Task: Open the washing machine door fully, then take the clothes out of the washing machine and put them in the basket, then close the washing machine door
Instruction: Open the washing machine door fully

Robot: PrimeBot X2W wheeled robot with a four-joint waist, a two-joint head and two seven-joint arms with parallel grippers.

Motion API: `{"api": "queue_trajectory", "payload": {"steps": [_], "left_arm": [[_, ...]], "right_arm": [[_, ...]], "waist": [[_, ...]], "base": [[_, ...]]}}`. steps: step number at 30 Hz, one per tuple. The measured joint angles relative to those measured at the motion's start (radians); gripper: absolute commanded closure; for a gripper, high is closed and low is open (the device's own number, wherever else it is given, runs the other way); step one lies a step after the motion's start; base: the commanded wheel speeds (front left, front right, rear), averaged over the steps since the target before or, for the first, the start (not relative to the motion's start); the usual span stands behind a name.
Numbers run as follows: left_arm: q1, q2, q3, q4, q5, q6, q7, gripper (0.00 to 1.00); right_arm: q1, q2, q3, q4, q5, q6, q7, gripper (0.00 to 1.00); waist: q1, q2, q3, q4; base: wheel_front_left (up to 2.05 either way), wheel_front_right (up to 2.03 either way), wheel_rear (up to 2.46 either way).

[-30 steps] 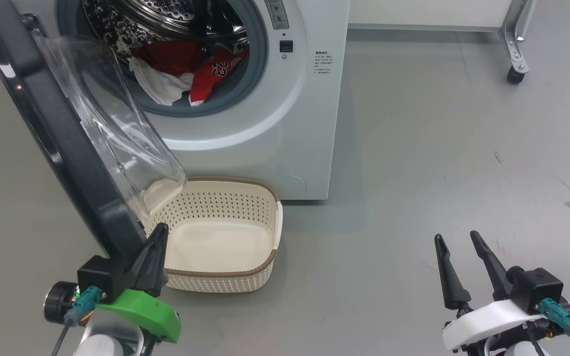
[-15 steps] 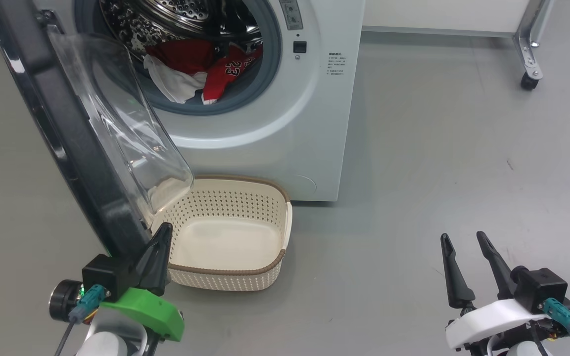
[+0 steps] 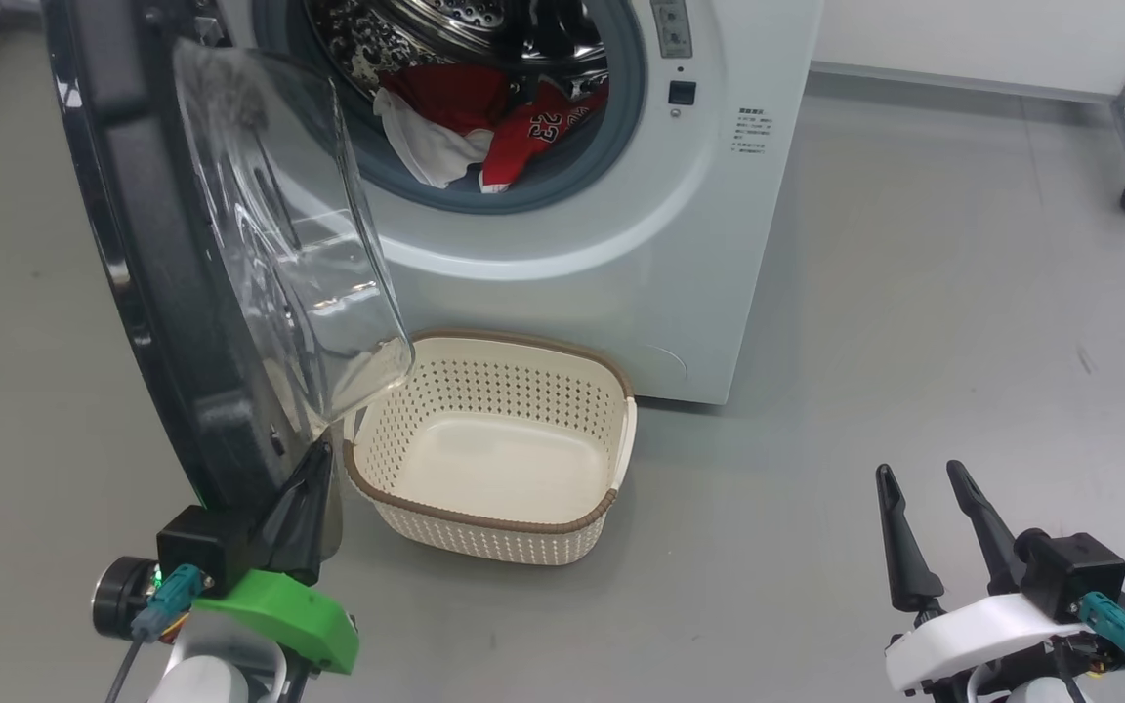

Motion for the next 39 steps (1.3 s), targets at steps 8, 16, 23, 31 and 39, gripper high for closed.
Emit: {"api": "queue_trajectory", "payload": {"steps": [8,16,23,31,39], "left_arm": [[-0.005,0.004,0.029,0.013,-0.009,0.003,-0.010,1.00],[-0.005,0.024,0.081,0.013,-0.038,0.023,-0.028,1.00],[-0.010,0.035,0.133,0.000,-0.062,0.036,-0.040,1.00],[-0.028,0.051,0.212,-0.005,-0.117,0.046,-0.053,1.00],[-0.052,0.080,0.273,0.000,-0.146,0.053,-0.061,1.00]], "right_arm": [[0.003,0.011,-0.005,0.005,0.000,0.006,0.000,0.00],[0.003,0.012,0.002,0.005,-0.009,0.014,0.000,0.00],[0.001,0.010,0.009,0.002,-0.011,0.014,0.000,0.00],[-0.027,-0.020,0.008,-0.027,-0.034,0.014,0.016,0.00],[-0.051,-0.055,0.002,-0.049,-0.060,0.004,0.046,0.00]], "waist": [[0.0000,0.0000,0.001,0.067],[0.0000,0.0000,0.018,0.117],[0.0000,0.0000,0.060,0.136],[0.0000,0.0000,0.135,0.158],[0.0000,0.0000,0.208,0.177]], "base": [[0.00,0.00,0.00],[0.00,0.00,0.00],[0.00,0.00,0.00],[0.00,0.00,0.00],[0.00,0.00,0.00]]}}
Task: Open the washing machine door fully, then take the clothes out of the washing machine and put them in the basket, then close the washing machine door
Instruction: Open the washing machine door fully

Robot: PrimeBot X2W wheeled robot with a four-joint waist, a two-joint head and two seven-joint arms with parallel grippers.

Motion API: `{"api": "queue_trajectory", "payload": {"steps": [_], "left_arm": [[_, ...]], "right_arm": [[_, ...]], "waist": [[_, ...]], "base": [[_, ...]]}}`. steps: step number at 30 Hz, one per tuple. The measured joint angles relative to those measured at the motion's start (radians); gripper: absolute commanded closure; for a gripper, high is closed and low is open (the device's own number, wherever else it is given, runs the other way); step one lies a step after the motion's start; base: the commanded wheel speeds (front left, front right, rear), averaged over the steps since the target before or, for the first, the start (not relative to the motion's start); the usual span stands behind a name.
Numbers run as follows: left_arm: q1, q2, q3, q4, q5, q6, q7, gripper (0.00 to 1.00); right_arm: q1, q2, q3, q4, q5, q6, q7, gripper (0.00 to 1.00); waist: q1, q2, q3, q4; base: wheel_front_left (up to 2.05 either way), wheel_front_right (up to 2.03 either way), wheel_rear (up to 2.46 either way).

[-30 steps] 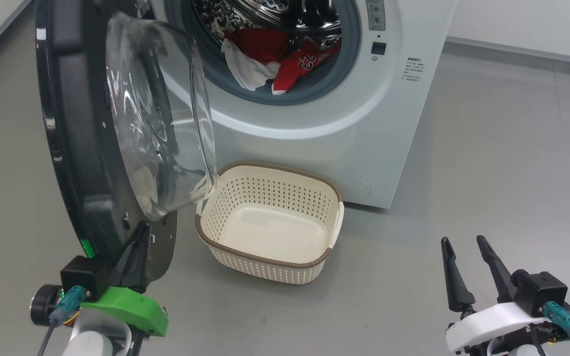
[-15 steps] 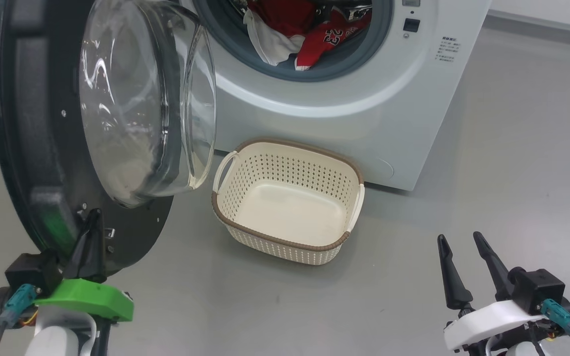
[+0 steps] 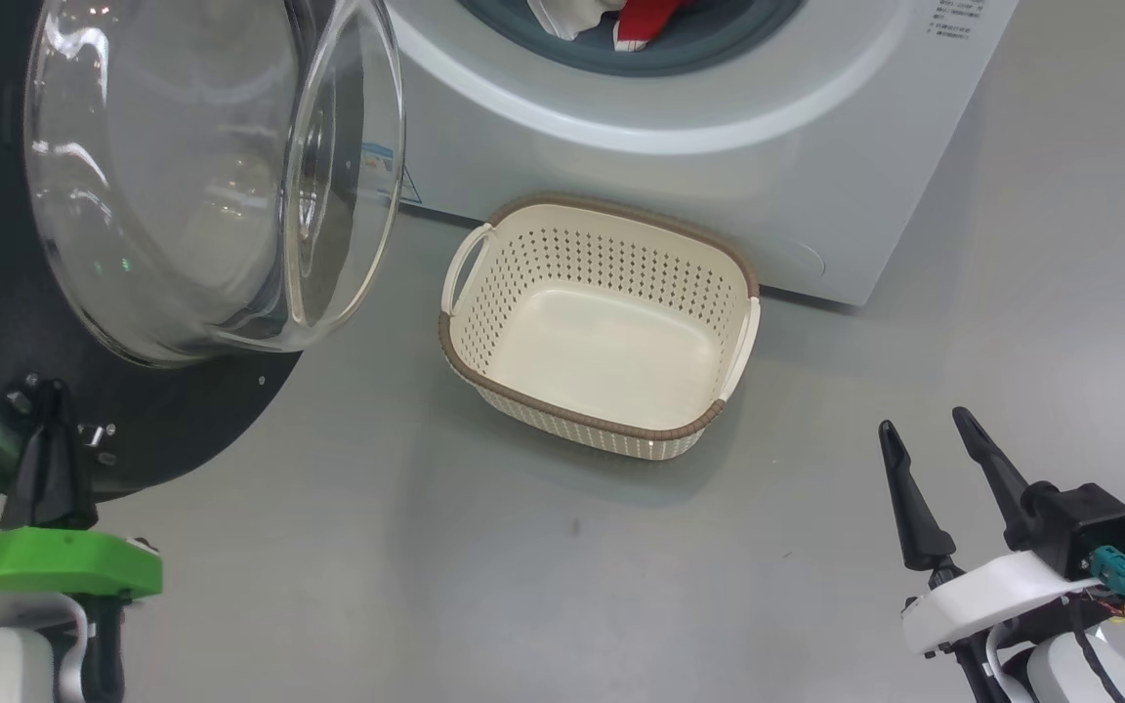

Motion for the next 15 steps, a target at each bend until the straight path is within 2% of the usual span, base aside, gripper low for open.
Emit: {"api": "queue_trajectory", "payload": {"steps": [15], "left_arm": [[-0.103,0.089,0.105,0.086,-0.049,-0.002,-0.009,1.00]], "right_arm": [[-0.047,-0.074,-0.025,-0.071,-0.043,-0.017,0.065,0.00]], "waist": [[0.0000,0.0000,0.138,0.024]], "base": [[0.00,0.00,0.00]]}}
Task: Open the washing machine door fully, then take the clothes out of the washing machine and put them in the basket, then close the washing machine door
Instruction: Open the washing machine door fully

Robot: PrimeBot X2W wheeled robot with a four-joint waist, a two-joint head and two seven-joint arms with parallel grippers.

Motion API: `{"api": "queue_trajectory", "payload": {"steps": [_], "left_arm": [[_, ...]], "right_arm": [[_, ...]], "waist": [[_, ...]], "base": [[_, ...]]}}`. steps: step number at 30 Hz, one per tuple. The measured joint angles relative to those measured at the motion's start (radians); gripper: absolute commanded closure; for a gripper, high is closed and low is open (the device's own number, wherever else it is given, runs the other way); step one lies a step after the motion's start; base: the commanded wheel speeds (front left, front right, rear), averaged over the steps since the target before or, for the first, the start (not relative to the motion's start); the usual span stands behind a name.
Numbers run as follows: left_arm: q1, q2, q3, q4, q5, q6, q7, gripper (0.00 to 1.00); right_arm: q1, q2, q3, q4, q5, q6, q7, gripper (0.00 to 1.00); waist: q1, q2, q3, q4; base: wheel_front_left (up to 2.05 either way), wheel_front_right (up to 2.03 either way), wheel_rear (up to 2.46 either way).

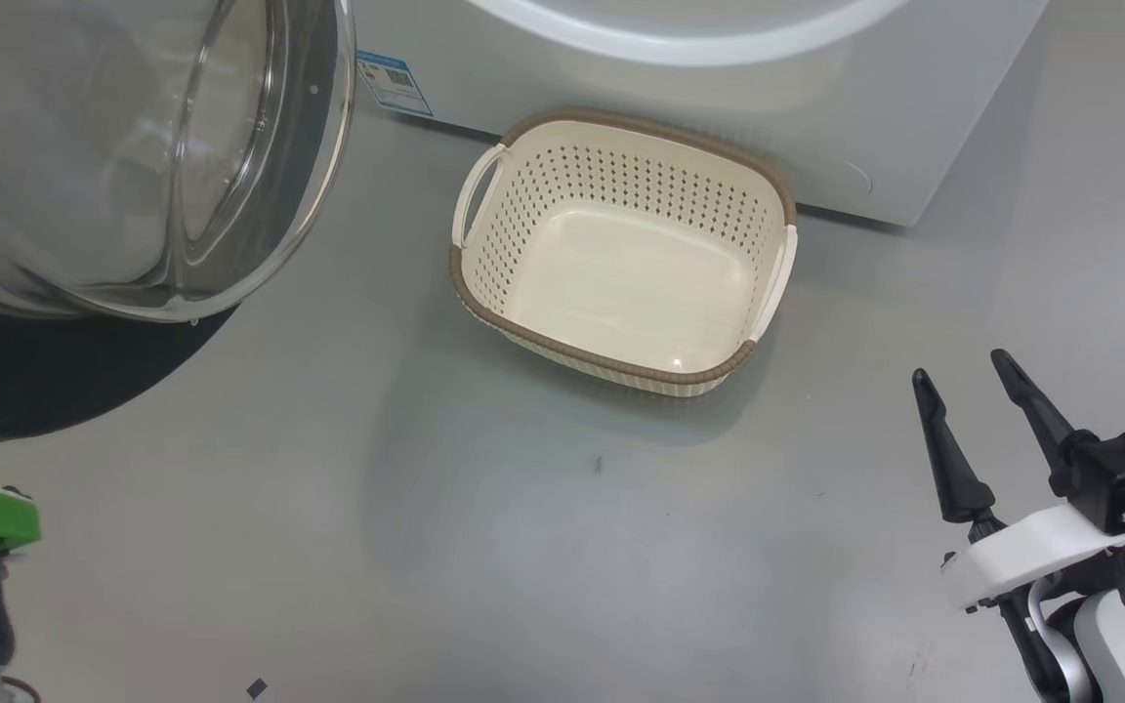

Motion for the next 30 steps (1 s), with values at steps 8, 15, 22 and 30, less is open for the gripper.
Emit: {"api": "queue_trajectory", "payload": {"steps": [8,15,22,30], "left_arm": [[-0.062,0.045,0.018,0.071,-0.019,-0.019,-0.001,1.00],[-0.110,0.093,0.021,0.125,-0.021,-0.035,-0.001,1.00],[-0.168,0.103,0.022,0.179,-0.025,-0.043,-0.010,1.00],[-0.198,0.103,0.018,0.240,-0.024,-0.048,-0.010,1.00]], "right_arm": [[-0.014,-0.022,-0.008,-0.039,-0.012,-0.009,0.031,0.00],[-0.020,-0.033,-0.008,-0.070,-0.020,-0.009,0.052,0.00],[-0.021,-0.037,-0.015,-0.079,-0.022,-0.018,0.062,0.00],[-0.022,-0.036,-0.018,-0.079,-0.022,-0.018,0.062,0.00]], "waist": [[0.0000,0.0000,0.057,0.007],[0.0000,0.0000,0.102,0.007],[0.0001,0.0000,0.135,0.001],[0.0000,0.0000,0.129,0.001]], "base": [[0.00,0.00,0.00],[0.00,0.00,0.00],[0.00,0.00,0.00],[0.00,0.00,0.00]]}}
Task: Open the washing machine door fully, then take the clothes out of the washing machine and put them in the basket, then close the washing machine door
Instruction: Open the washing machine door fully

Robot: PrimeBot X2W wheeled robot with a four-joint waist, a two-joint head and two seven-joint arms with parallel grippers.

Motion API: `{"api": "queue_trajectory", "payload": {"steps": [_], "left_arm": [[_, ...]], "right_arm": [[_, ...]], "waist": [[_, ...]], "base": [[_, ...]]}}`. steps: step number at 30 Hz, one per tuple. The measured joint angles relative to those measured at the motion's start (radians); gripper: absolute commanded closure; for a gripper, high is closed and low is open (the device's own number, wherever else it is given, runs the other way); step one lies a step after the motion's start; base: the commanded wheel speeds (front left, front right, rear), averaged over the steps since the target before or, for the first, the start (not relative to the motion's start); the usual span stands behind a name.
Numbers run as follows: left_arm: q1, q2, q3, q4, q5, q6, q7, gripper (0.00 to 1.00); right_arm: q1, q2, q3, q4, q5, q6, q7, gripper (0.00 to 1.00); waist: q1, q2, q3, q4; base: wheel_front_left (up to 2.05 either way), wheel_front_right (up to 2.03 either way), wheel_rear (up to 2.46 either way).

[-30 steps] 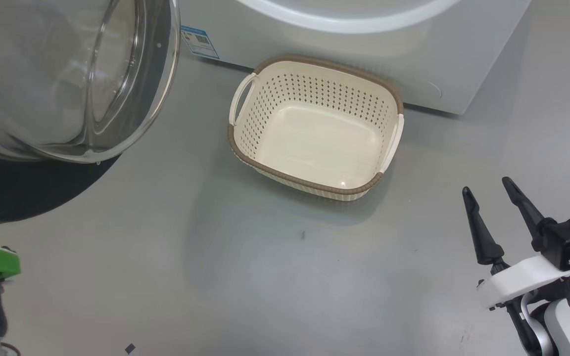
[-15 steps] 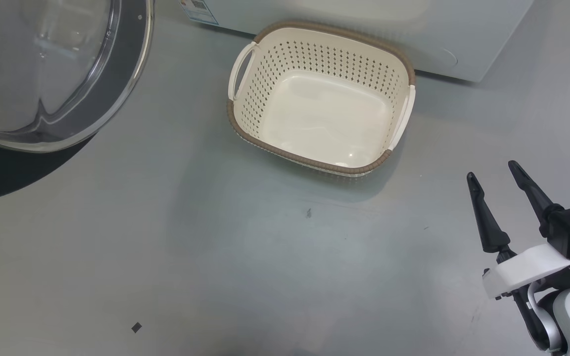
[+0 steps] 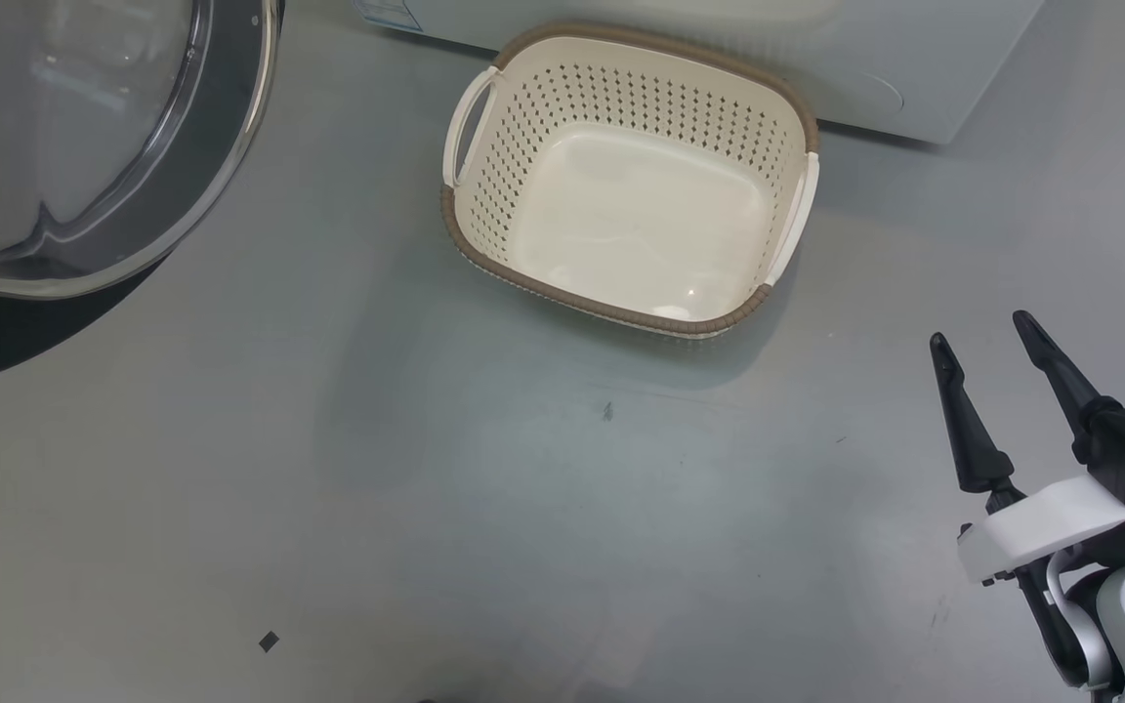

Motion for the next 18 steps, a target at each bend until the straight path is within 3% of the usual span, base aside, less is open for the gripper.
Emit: {"api": "queue_trajectory", "payload": {"steps": [7,18], "left_arm": [[-0.003,0.000,-0.014,0.020,0.010,-0.004,-0.008,1.00],[0.003,-0.028,-0.119,-0.023,0.092,-0.014,-0.012,1.00]], "right_arm": [[-0.006,0.020,-0.001,0.009,0.003,0.000,-0.019,0.00],[-0.009,0.076,0.002,0.075,0.029,0.001,-0.088,0.00]], "waist": [[0.0000,0.0000,-0.029,-0.002],[0.0000,0.0000,-0.115,-0.013]], "base": [[0.00,0.00,0.00],[0.00,0.00,0.00]]}}
